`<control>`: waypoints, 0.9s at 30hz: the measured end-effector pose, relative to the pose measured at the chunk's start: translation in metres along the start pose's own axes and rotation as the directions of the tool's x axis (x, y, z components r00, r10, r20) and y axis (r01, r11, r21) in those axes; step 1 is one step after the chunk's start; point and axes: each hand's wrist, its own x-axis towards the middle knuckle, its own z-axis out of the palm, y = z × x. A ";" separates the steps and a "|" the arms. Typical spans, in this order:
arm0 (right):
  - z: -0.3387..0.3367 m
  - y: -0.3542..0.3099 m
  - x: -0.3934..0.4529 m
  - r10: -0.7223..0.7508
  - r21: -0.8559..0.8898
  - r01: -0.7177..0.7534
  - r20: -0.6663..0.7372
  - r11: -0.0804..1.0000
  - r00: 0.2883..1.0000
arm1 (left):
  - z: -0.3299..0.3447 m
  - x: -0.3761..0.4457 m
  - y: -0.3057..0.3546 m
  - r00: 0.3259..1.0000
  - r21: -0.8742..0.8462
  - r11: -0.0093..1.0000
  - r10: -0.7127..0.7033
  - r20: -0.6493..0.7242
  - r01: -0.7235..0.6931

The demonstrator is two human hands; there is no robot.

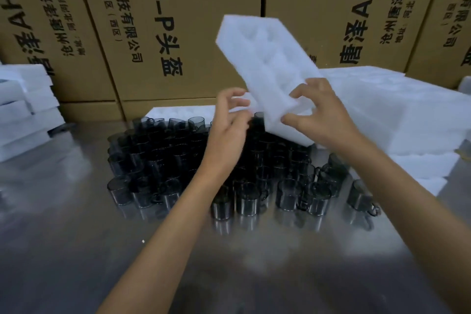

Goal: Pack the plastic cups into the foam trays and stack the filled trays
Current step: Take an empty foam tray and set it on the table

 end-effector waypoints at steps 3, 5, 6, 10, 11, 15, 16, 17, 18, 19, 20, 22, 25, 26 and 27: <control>-0.012 -0.007 -0.033 -0.115 0.000 0.116 0.114 0.993 0.987 | -0.040 -0.009 0.001 0.955 -0.190 0.969 -0.198 -0.222 0.157; -0.014 -0.008 -0.054 -0.161 0.018 0.161 0.188 0.987 0.969 | -0.067 -0.012 -0.001 0.920 -0.289 0.927 -0.312 -0.238 0.240; -0.014 -0.008 -0.063 -0.170 0.043 0.164 0.228 0.985 0.959 | -0.079 -0.014 -0.002 0.903 -0.346 0.899 -0.359 -0.234 0.268; -0.016 -0.005 -0.091 -0.192 0.125 0.157 0.353 0.980 0.916 | -0.119 -0.023 -0.007 0.830 -0.307 0.810 -0.549 -0.098 0.499; -0.017 -0.004 -0.096 -0.188 0.144 0.144 0.368 0.979 0.910 | -0.125 -0.026 -0.008 0.813 -0.191 0.799 -0.582 -0.010 0.570; -0.023 -0.001 -0.110 -0.108 0.274 -0.023 0.454 0.961 0.885 | -0.138 -0.047 -0.014 0.695 0.181 0.727 -0.687 0.214 0.663; -0.024 0.000 -0.112 -0.096 0.301 -0.056 0.467 0.952 0.879 | -0.139 -0.052 -0.016 0.680 0.205 0.723 -0.691 0.245 0.660; -0.025 0.003 -0.114 -0.087 0.336 -0.087 0.468 0.938 0.880 | -0.139 -0.057 -0.017 0.665 0.219 0.718 -0.695 0.272 0.661; -0.024 0.006 -0.116 -0.074 0.376 -0.115 0.453 0.919 0.888 | -0.137 -0.063 -0.018 0.652 0.238 0.716 -0.697 0.299 0.656; -0.023 0.010 -0.119 -0.052 0.416 -0.147 0.429 0.897 0.902 | -0.135 -0.069 -0.018 0.642 0.258 0.717 -0.696 0.321 0.648; -0.021 0.013 -0.121 -0.026 0.451 -0.175 0.405 0.875 0.914 | -0.132 -0.075 -0.019 0.639 0.275 0.720 -0.693 0.335 0.637; -0.016 0.016 -0.127 0.011 0.481 -0.206 0.376 0.852 0.927 | -0.127 -0.086 -0.021 0.646 0.298 0.730 -0.684 0.339 0.616; -0.006 0.019 -0.134 0.056 0.435 -0.221 0.361 0.873 0.931 | -0.125 -0.098 -0.028 0.627 0.316 0.723 -0.691 0.361 0.614; -0.003 0.019 -0.136 0.083 0.412 -0.244 0.370 0.878 0.925 | -0.125 -0.100 -0.031 0.612 0.324 0.715 -0.698 0.371 0.619; 0.001 0.020 -0.136 0.117 0.384 -0.276 0.389 0.881 0.914 | -0.125 -0.101 -0.035 0.600 0.327 0.706 -0.707 0.375 0.628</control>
